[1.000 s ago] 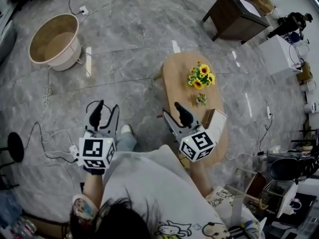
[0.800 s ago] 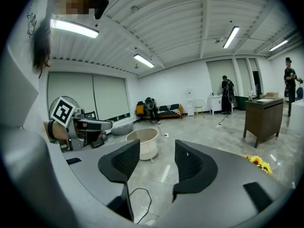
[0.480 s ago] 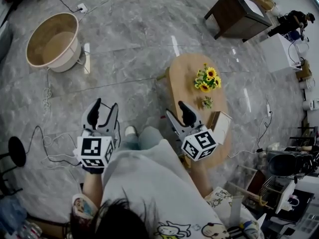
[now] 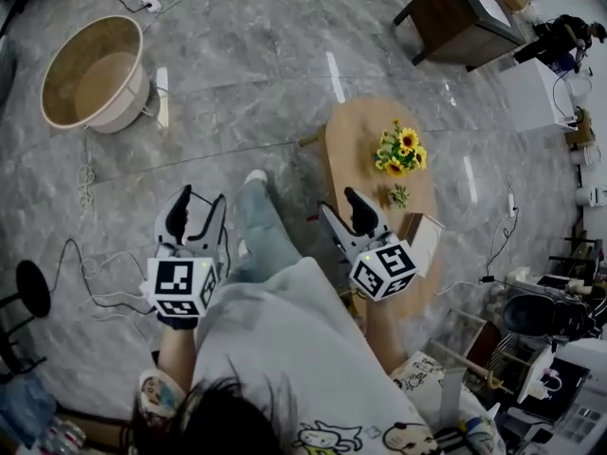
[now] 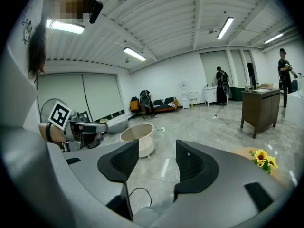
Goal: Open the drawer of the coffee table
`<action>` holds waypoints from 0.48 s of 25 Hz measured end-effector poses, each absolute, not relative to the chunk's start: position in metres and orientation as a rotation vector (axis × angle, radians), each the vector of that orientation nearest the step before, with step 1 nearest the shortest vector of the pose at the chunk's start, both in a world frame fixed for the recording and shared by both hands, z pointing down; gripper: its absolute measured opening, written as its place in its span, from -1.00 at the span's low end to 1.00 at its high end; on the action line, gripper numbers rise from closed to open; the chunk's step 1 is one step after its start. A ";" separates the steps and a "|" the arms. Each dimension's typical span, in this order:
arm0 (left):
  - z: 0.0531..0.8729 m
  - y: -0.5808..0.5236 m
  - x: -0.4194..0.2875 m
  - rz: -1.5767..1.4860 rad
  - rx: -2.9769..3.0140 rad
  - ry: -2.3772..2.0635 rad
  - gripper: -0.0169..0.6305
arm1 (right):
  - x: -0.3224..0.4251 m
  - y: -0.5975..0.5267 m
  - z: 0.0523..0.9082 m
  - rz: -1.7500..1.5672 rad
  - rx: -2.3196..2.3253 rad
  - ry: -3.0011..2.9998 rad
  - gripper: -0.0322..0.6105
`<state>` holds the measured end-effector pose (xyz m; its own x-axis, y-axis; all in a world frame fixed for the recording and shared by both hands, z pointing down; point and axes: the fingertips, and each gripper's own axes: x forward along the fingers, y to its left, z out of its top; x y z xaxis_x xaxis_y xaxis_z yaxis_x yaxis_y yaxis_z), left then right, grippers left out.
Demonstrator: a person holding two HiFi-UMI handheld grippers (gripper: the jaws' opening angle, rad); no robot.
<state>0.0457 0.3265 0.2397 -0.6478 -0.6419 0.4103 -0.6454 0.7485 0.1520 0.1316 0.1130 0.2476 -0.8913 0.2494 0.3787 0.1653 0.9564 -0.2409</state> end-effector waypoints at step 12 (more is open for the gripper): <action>0.242 0.260 -0.093 0.055 1.054 -2.472 -0.26 | 0.004 0.057 0.256 0.345 -0.227 -2.703 -0.24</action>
<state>-0.0933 0.2595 0.2420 -0.6066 -0.6759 0.4186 -0.6939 0.7071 0.1362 0.0036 0.0573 0.2563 -0.9049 0.2076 0.3716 0.1077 0.9562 -0.2720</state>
